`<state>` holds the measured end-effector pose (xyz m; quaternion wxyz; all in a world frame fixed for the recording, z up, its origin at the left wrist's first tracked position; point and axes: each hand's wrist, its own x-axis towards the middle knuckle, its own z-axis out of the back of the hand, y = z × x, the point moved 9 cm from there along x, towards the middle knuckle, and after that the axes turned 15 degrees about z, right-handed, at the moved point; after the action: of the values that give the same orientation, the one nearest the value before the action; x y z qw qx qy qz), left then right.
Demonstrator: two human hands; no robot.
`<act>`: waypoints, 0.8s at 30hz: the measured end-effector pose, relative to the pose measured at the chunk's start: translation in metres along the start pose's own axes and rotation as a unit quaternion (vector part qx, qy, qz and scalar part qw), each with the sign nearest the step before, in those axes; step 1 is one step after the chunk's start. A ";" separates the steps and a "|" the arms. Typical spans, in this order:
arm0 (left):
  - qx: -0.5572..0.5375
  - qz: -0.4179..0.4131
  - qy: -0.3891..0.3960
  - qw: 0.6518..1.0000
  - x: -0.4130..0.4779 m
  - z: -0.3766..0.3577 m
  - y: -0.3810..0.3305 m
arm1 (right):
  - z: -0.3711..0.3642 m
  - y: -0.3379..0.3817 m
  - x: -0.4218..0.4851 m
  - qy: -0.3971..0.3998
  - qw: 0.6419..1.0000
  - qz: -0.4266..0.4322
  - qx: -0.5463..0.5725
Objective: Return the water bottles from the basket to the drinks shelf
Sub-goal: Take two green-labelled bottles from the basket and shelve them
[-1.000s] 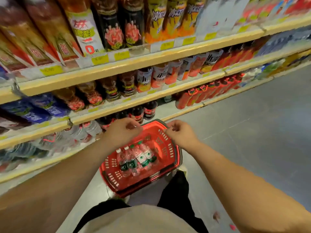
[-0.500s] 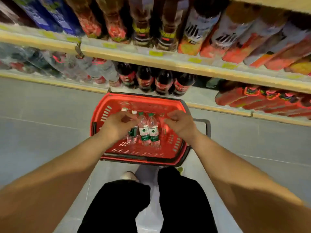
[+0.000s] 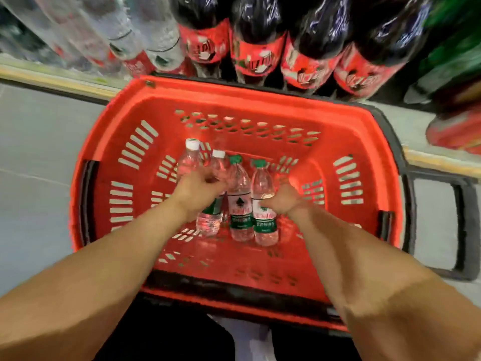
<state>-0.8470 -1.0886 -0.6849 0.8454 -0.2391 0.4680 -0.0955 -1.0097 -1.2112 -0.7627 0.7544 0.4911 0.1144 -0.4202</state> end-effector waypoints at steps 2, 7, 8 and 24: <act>-0.026 -0.013 0.018 0.999 0.008 -0.005 0.002 | -0.015 -0.017 0.012 0.025 0.999 -0.030 0.009; 0.001 -0.011 0.027 1.000 0.015 -0.004 0.022 | -0.032 -0.031 0.023 0.017 0.999 -0.030 0.037; 0.004 -0.007 0.024 1.000 0.017 -0.003 0.025 | -0.034 -0.031 0.025 0.012 0.998 -0.024 0.049; 0.213 0.018 0.038 0.976 0.042 -0.064 0.024 | 0.075 0.035 -0.067 -0.169 0.974 0.091 0.118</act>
<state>-0.8793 -1.1044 -0.7567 0.8602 -0.0412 0.4730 -0.1863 -1.0429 -1.2330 -0.6642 0.7346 0.5072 -0.1107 -0.4369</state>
